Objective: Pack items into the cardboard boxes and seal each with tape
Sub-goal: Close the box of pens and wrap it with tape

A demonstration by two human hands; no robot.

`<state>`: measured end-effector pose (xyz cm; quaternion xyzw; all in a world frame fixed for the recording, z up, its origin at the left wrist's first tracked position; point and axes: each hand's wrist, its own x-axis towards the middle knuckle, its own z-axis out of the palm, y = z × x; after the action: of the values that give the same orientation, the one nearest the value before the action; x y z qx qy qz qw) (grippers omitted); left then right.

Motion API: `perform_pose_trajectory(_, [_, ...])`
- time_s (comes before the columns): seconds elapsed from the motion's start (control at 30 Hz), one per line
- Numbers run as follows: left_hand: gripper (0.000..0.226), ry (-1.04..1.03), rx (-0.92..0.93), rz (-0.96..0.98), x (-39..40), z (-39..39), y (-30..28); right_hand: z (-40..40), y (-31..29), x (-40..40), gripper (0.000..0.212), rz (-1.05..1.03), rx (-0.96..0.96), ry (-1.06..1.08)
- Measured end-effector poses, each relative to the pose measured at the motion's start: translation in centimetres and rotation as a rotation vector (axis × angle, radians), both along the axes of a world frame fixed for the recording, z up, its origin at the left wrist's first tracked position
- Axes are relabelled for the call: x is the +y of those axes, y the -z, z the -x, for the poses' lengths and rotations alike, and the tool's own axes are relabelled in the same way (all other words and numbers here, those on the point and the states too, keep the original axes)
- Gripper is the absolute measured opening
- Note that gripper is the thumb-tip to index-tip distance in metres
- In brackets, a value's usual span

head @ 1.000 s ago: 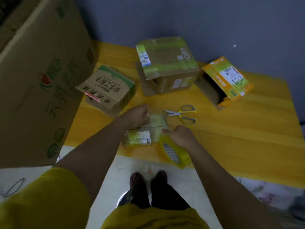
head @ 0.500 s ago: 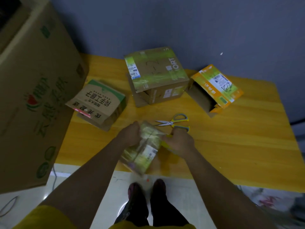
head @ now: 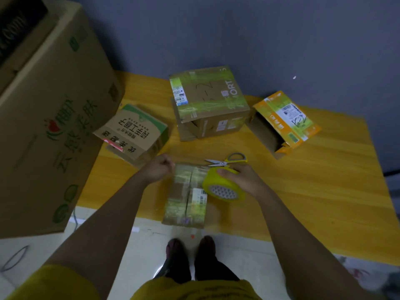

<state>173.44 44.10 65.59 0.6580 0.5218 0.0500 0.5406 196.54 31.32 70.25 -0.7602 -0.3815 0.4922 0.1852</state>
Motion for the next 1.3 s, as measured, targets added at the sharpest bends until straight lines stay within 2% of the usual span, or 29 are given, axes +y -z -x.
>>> perform_pose_trajectory(0.07, [0.027,-0.019,0.009,0.011,-0.3,0.5,0.0,-0.2,0.4,0.2,0.069,-0.02,-0.141,-0.028])
perform_pose_trajectory(0.2, [0.03,-0.049,0.068,-0.024,-0.3,2.1,0.7,-0.1,1.1,1.8,0.074,0.137,-0.628,-0.298])
perform_pose_trajectory(0.37, [0.029,-0.077,0.101,-0.001,0.1,2.8,1.7,1.1,1.4,3.2,0.064,0.178,-0.803,-0.412])
perform_pose_trajectory(0.47, [0.03,-0.054,0.059,-0.063,-0.3,3.1,2.8,1.3,2.1,3.6,0.062,0.241,-0.796,-0.409])
perform_pose_trajectory(0.63, [0.031,-0.1,0.098,-0.137,-0.5,2.5,4.1,1.7,3.5,3.6,0.064,0.313,-0.787,-0.398])
perform_pose_trajectory(0.9, [0.03,-0.084,0.126,-0.138,-0.5,2.7,6.1,1.8,4.5,4.2,0.065,0.38,-0.745,-0.377])
perform_pose_trajectory(1.07, [0.031,-0.125,0.089,-0.111,-0.2,2.9,6.8,1.8,4.8,4.9,0.061,0.375,-0.718,-0.337])
perform_pose_trajectory(1.3, [0.028,-0.074,0.135,-0.13,-0.3,3.0,7.7,1.7,5.3,5.4,0.063,0.354,-0.706,-0.334])
